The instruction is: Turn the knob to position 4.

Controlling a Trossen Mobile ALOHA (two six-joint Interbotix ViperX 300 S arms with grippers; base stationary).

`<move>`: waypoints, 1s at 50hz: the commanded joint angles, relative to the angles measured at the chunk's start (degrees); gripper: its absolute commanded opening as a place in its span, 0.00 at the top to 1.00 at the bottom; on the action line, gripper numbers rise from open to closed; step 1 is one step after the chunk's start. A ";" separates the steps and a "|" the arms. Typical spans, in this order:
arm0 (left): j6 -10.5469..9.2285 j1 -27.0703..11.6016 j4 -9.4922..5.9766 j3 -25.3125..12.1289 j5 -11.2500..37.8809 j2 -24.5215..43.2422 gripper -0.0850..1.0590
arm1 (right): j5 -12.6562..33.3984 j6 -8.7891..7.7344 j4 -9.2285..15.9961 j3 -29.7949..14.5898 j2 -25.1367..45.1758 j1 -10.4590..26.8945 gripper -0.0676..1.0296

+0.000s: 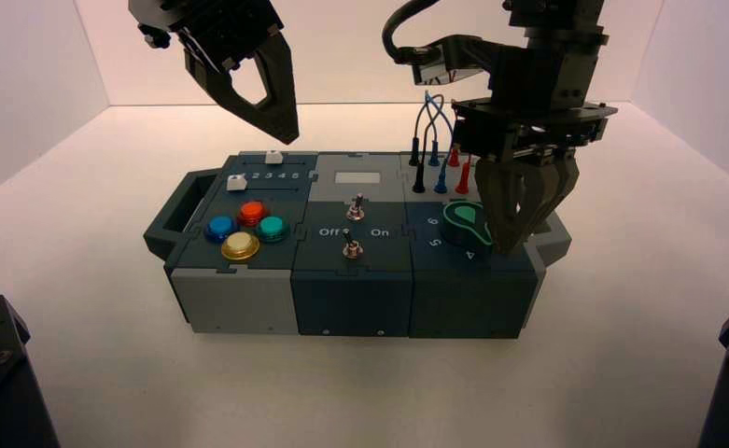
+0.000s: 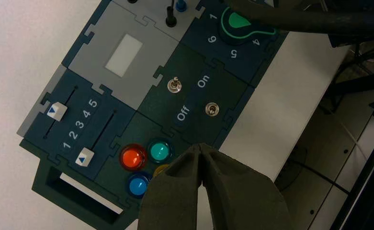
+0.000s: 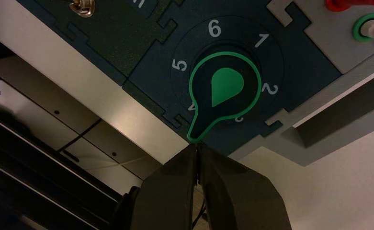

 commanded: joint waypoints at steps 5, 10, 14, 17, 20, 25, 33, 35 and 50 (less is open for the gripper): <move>0.35 -0.26 0.09 -1.14 -0.35 -0.26 0.95 | -0.35 -0.26 0.26 -1.32 0.35 0.35 0.96; 0.35 -0.18 0.09 -1.05 -0.18 -0.26 0.95 | -0.44 -0.26 0.26 -1.41 0.44 0.35 0.96; 0.35 -0.26 0.00 -1.14 -0.18 -0.26 0.95 | -0.44 -0.18 0.26 -1.58 0.44 0.35 0.96; 0.35 -0.26 0.09 -1.05 -0.26 -0.26 0.95 | -0.44 -0.18 0.26 -1.76 0.53 0.35 0.96; 0.35 -0.26 0.09 -1.05 -0.18 -0.26 0.95 | -0.44 -0.09 0.26 -1.93 0.53 0.35 0.96; 0.35 -0.26 0.00 -1.05 -0.18 -0.26 0.95 | -0.44 -0.09 0.26 -2.11 0.62 0.35 0.96; 0.35 -0.26 0.00 -1.05 -0.09 -0.35 0.95 | -0.44 -0.09 0.26 -2.11 0.62 0.35 0.96; 0.35 -0.26 0.00 -1.05 -0.09 -0.35 0.95 | -0.44 -0.09 0.26 -2.20 0.70 0.35 0.96; 0.35 -0.26 0.00 -1.05 -0.09 -0.53 0.95 | -0.35 0.00 0.26 -1.76 0.62 0.35 0.96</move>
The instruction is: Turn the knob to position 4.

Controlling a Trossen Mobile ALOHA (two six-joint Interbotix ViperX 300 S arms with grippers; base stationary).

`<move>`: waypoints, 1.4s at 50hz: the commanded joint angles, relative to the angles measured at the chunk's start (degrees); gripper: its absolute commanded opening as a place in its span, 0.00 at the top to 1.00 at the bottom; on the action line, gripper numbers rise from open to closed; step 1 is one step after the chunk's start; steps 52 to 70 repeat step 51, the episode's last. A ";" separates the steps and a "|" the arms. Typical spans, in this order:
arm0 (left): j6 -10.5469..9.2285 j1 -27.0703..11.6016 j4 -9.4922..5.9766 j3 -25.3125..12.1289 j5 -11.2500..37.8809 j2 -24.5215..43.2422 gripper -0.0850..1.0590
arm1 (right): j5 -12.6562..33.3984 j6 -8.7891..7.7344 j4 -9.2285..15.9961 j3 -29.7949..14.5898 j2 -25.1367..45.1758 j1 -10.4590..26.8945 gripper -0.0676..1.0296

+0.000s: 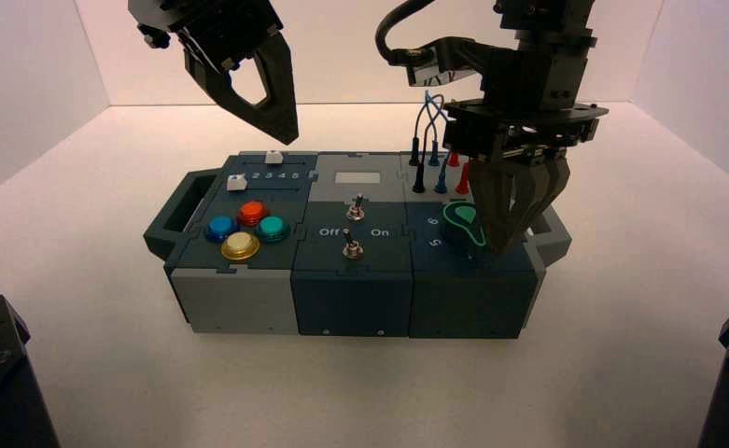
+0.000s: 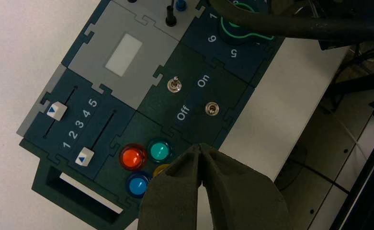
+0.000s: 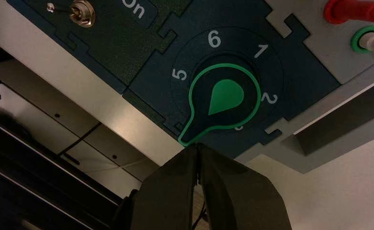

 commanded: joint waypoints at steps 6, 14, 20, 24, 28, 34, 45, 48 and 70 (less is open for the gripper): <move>0.35 -0.26 0.00 -0.97 -0.18 -0.53 0.95 | 0.53 -0.18 -0.18 0.26 -2.11 0.35 0.96; 0.35 -0.26 0.00 -0.97 0.09 -0.18 0.95 | 2.64 0.18 -0.09 0.97 -5.45 0.35 0.96; 0.35 -0.26 -0.09 -1.05 0.35 0.26 0.95 | 2.72 0.79 -0.09 1.49 -7.82 0.26 0.96; 0.35 -0.26 -0.09 -1.14 0.62 0.62 0.95 | 3.16 1.32 -0.09 1.76 -8.79 0.35 0.96; 0.35 -0.26 -0.09 -1.32 0.79 0.79 0.95 | 3.34 1.41 -0.09 2.29 -9.23 0.26 0.96; 0.35 -0.26 -0.09 -1.49 0.97 0.88 0.95 | 3.25 1.67 0.00 3.87 -10.02 0.35 0.96; 0.35 -0.26 -0.09 -1.32 0.97 1.23 0.95 | 2.72 1.76 0.00 4.48 -10.81 0.26 0.96; 0.35 -0.26 -0.09 -1.32 1.05 1.49 0.95 | 2.72 1.85 0.00 4.31 -10.81 0.35 0.96; 0.35 -0.26 0.00 -1.41 1.14 1.67 0.95 | 2.72 2.02 0.00 4.04 -10.90 0.26 0.96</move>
